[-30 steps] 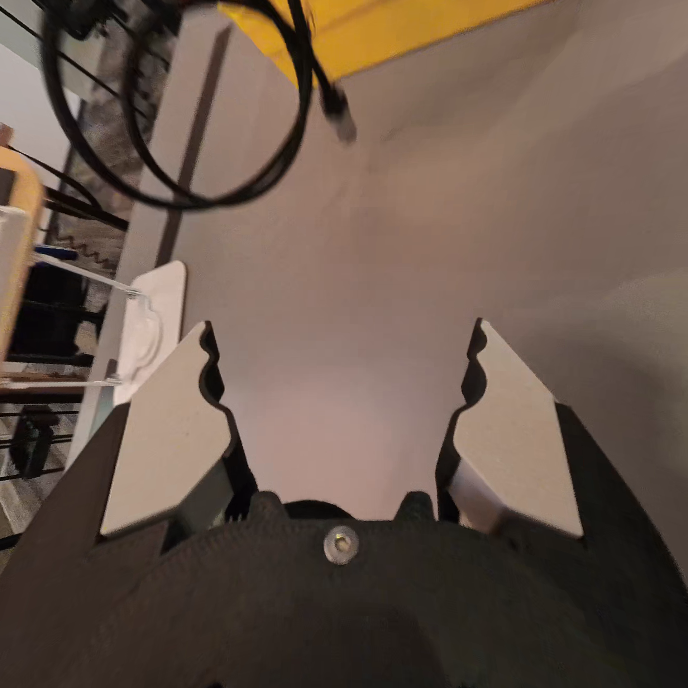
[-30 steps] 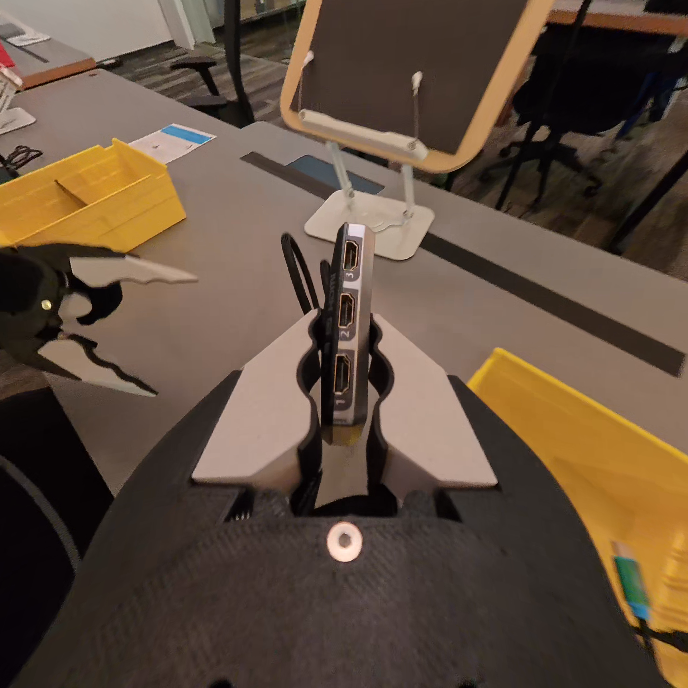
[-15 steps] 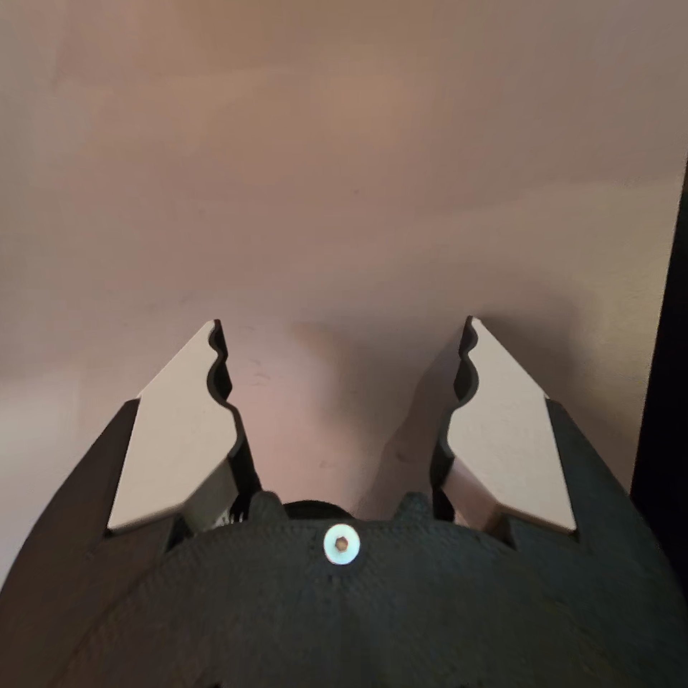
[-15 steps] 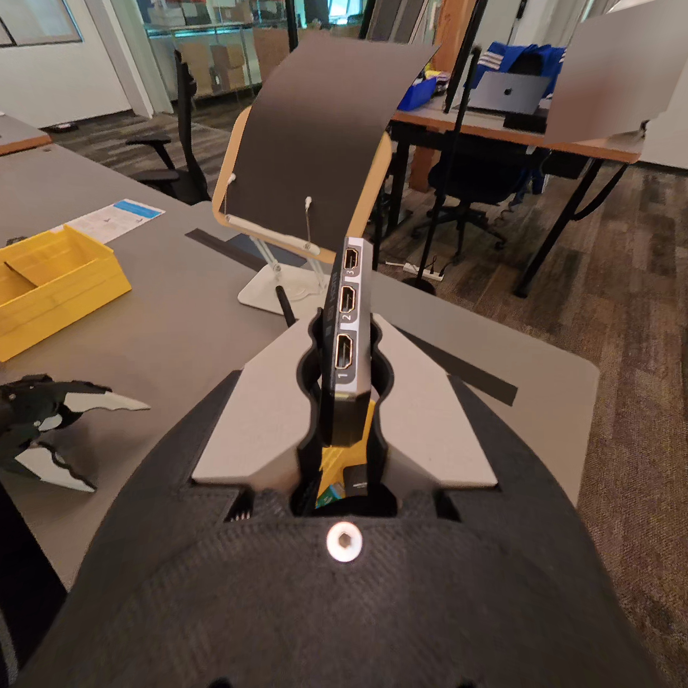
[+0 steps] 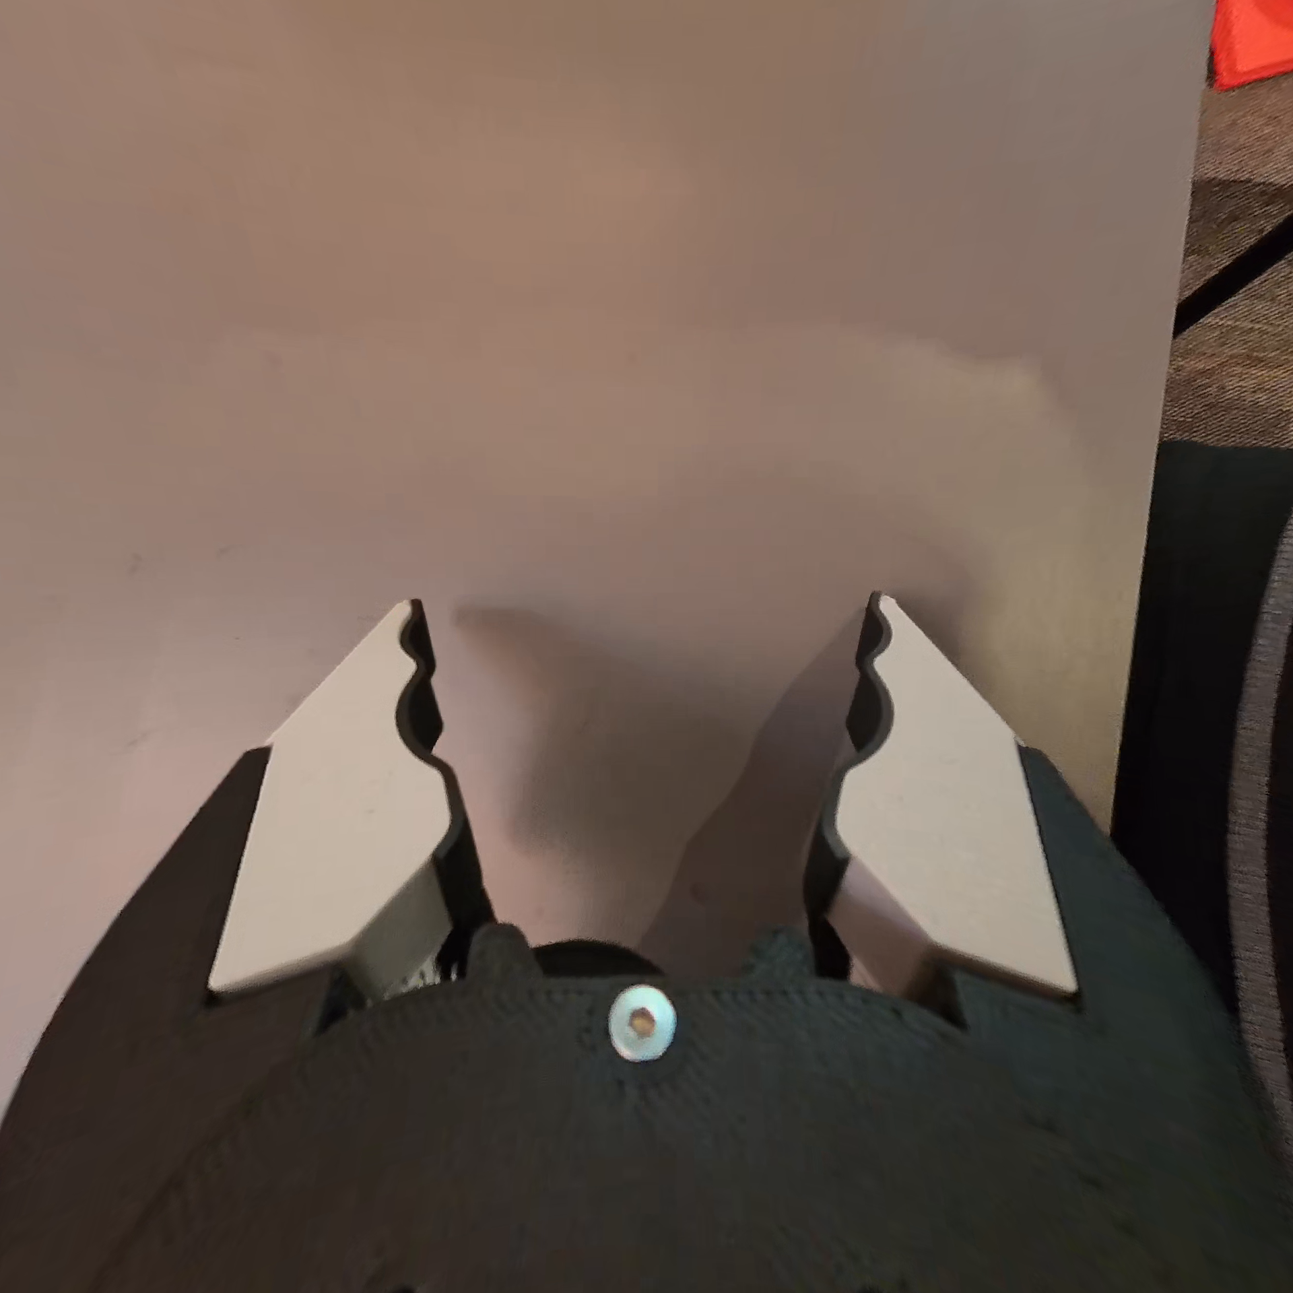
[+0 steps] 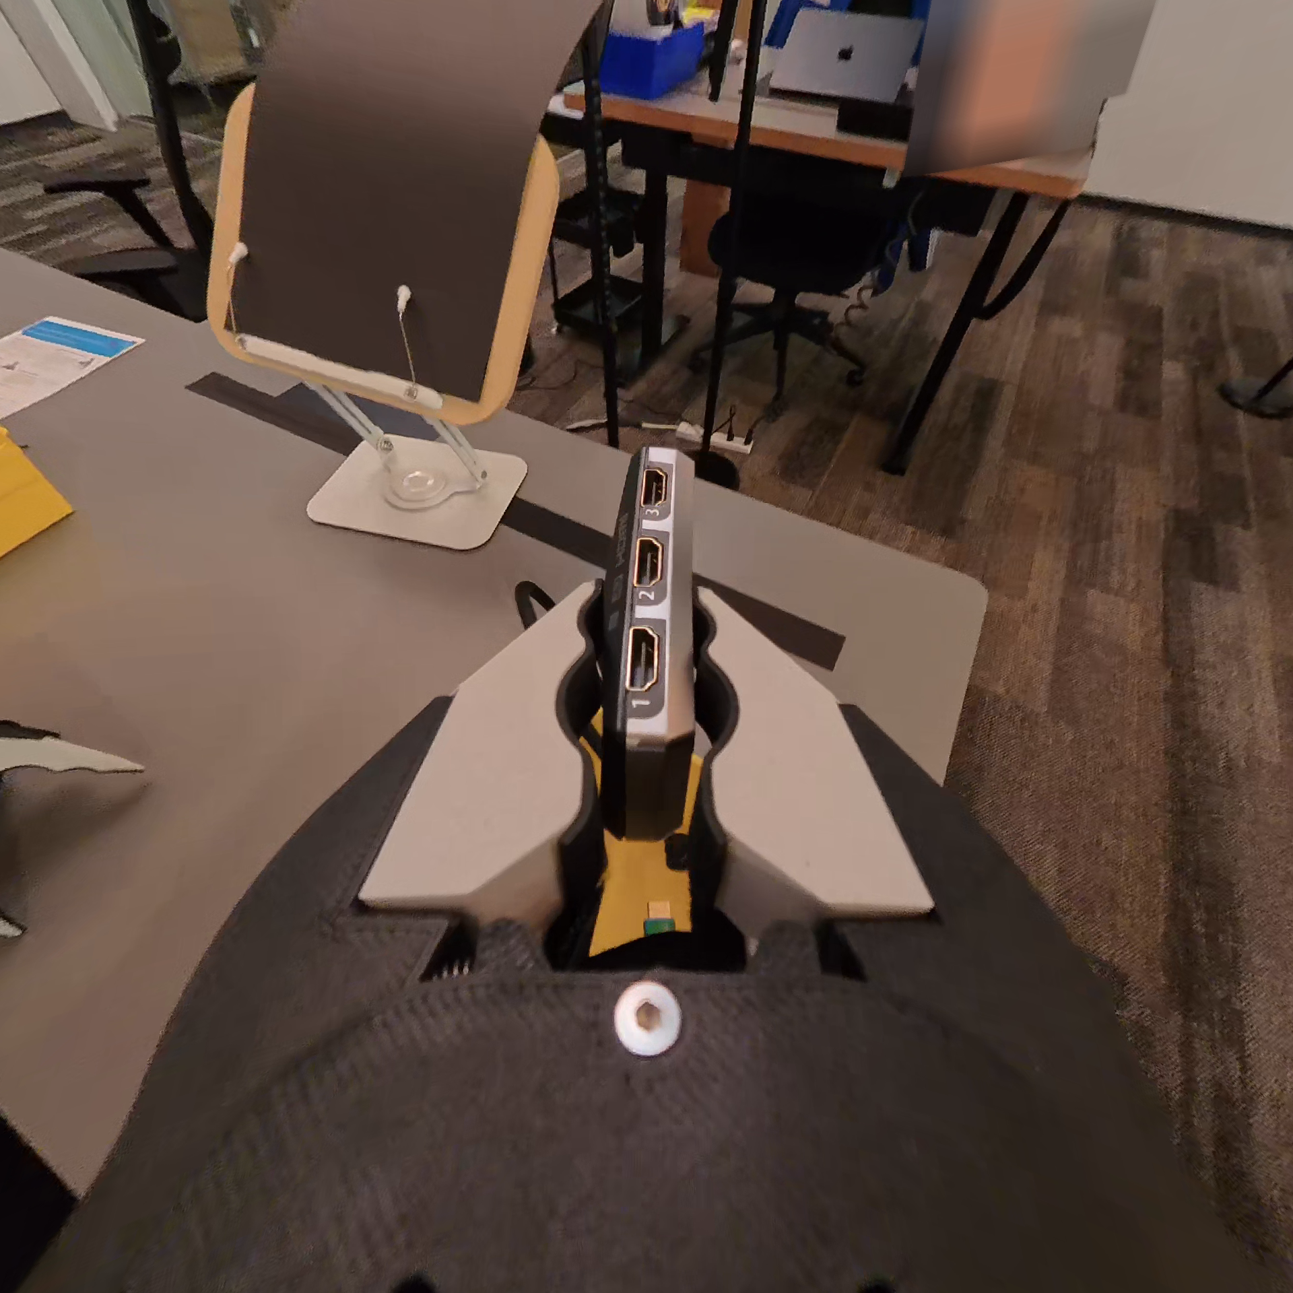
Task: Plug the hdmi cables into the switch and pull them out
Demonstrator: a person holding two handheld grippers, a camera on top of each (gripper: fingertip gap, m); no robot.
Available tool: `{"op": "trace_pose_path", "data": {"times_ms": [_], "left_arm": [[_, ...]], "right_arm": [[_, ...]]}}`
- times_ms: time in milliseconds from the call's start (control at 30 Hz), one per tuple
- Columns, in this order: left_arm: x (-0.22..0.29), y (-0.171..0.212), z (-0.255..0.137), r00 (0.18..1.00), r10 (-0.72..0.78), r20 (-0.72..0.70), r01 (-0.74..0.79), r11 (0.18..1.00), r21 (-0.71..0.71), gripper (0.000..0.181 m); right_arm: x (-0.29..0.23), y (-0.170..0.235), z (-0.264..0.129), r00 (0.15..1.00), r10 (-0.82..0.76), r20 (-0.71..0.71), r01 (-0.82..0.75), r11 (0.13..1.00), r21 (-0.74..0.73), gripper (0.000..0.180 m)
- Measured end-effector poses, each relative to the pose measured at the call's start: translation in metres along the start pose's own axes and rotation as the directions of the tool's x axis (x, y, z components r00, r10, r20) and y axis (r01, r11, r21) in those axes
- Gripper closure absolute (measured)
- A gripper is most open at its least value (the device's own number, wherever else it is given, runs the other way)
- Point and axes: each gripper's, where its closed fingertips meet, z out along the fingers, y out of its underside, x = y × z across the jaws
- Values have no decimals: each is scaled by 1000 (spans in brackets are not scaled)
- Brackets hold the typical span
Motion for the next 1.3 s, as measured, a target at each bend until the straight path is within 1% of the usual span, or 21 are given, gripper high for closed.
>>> {"op": "trace_pose_path", "data": {"times_ms": [233,500,667,867,967,1033,1100,1167,1233,1300], "left_arm": [[6,-3,6,998,-35,-47,35,999,14,62],[6,-3,8,997,-48,-62,49,999,9,61],[6,-3,8,997,-49,-63,50,999,9,61],[6,-3,8,997,-52,-61,52,999,10,61],[6,-3,8,997,-52,-62,52,999,11,61],[6,-4,8,997,-52,-62,52,999,11,61],[6,-4,8,997,-52,-62,53,999,12,61],[7,-4,9,997,-52,-61,53,999,12,61],[7,-4,8,997,-53,-61,53,998,13,61],[7,-4,8,997,-53,-60,54,998,13,61]], "right_arm": [[12,49,19,994,89,62,-80,989,-124,161],[24,108,41,982,178,56,-160,958,-240,161],[25,141,62,983,177,49,-153,936,-316,161],[25,179,88,993,118,26,-95,892,-441,160],[20,198,96,998,45,40,-17,850,-526,160],[13,199,101,997,30,73,15,838,-546,160],[12,200,102,996,-22,87,68,820,-569,160],[3,199,106,982,-106,154,176,803,-570,160],[-17,196,108,943,-201,265,318,778,-542,160],[-24,195,108,908,-288,304,415,716,-562,160]]}}
